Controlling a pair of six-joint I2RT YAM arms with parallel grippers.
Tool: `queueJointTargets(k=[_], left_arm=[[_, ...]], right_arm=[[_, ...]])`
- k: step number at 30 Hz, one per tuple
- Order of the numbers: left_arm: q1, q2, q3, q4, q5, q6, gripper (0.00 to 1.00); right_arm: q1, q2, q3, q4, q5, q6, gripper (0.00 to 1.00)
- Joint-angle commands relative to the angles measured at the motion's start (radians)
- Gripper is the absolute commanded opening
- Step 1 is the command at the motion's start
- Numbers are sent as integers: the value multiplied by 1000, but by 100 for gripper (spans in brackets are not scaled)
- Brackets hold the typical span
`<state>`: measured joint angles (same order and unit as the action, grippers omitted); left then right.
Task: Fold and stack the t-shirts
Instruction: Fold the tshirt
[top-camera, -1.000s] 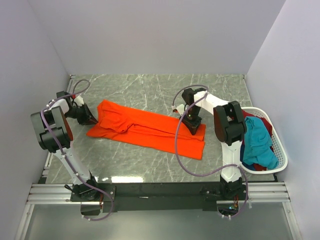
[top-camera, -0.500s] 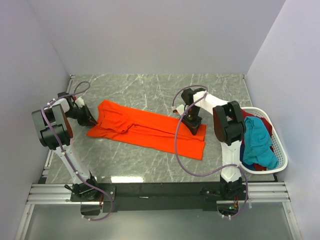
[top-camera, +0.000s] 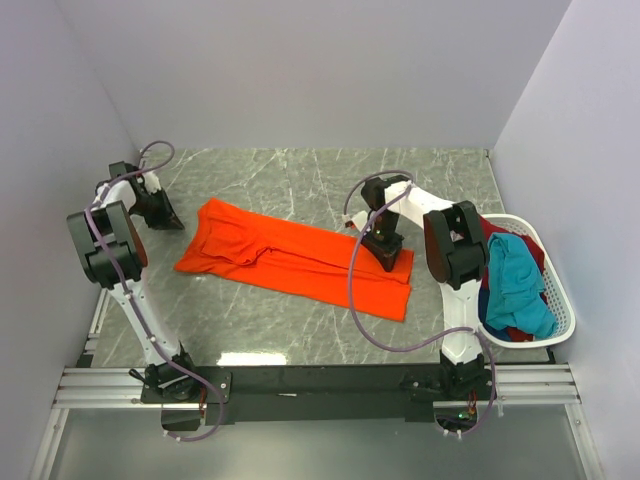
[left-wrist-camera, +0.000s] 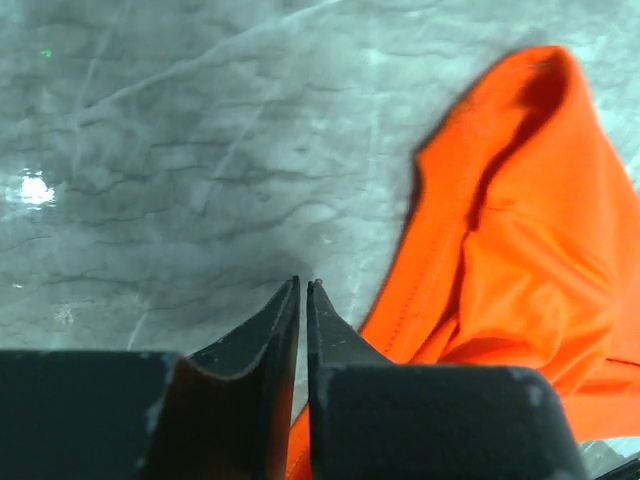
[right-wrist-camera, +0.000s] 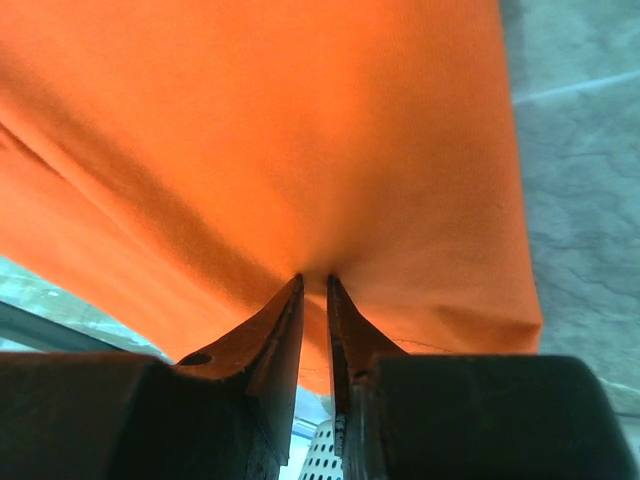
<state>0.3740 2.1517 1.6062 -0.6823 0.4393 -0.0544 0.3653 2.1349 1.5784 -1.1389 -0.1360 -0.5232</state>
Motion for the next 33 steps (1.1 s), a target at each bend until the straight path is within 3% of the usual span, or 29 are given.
queueJointTargets(k=[1,6,8,13,14,16,19,25,31,33], left_arm=[[-12,-77,31,1,29,27,15],[-55,-364,-214,36,105,42,24],[-110,-461,-326,53,64,27,24],[-245,-524,-468,73,-34,-13,17],[-253,-512,-488,73,-49,-39,12],[-256,-500,-499,81,-44,-54,12],[-257,-480,-497,78,-105,-78,11],[-262,-371,-445,66,-243,-73,1],[-262,-156,-246,66,-324,-50,1],[-264,-43,-102,34,-324,-41,1]], right_arm=[[11,-55,-3,-10,-62,-14,23],[-25,-136,48,-19,-60,2,25],[-32,-142,78,-31,-44,2,25],[-31,-106,66,-33,10,-1,25],[-29,-95,60,-32,16,0,25],[-19,-67,39,-22,33,5,25],[0,-50,3,-7,56,3,24],[34,-32,-76,11,50,11,24],[124,-49,-185,25,7,17,24],[173,-61,-207,24,-42,29,24]])
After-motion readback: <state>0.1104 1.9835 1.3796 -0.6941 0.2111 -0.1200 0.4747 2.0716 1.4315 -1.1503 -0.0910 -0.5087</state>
